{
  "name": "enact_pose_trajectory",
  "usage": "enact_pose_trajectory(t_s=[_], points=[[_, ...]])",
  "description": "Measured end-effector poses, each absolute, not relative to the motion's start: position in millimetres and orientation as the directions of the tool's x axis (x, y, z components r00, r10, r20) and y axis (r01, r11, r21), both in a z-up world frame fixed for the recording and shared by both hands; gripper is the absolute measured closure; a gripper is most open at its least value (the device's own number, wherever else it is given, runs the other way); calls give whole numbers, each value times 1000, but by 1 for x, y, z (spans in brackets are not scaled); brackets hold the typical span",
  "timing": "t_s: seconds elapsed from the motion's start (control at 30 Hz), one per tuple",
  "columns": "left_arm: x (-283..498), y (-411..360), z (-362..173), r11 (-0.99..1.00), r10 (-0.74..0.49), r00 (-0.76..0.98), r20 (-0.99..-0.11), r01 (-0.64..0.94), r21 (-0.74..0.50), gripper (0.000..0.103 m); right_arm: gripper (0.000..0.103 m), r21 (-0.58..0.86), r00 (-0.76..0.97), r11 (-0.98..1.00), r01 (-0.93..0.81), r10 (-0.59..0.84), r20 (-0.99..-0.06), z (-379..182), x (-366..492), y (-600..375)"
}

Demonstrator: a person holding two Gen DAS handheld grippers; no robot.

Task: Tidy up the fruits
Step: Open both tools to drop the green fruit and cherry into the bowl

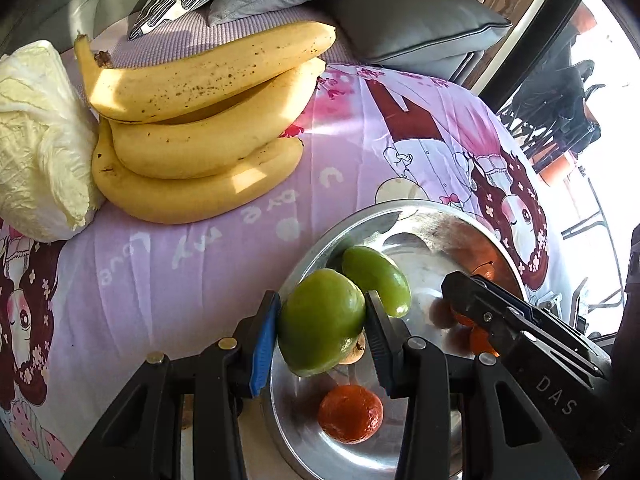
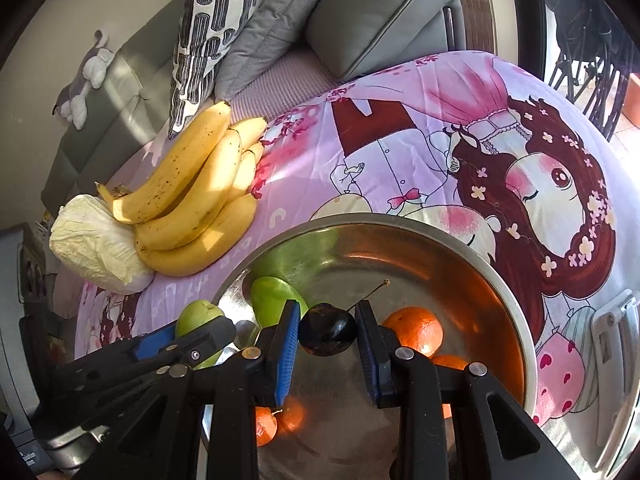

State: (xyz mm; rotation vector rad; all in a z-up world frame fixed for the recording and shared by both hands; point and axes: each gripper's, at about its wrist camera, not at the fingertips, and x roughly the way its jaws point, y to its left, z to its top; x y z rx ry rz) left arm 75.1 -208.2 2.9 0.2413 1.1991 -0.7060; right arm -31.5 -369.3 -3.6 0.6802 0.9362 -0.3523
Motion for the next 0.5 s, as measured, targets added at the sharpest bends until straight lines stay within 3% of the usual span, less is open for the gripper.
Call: enact_pose_trajectory(t_s=[0.5], points=[[67, -223, -9, 745, -358, 162, -919, 643, -177, 59, 72, 393, 572, 723, 569, -4, -820, -4, -36, -379]])
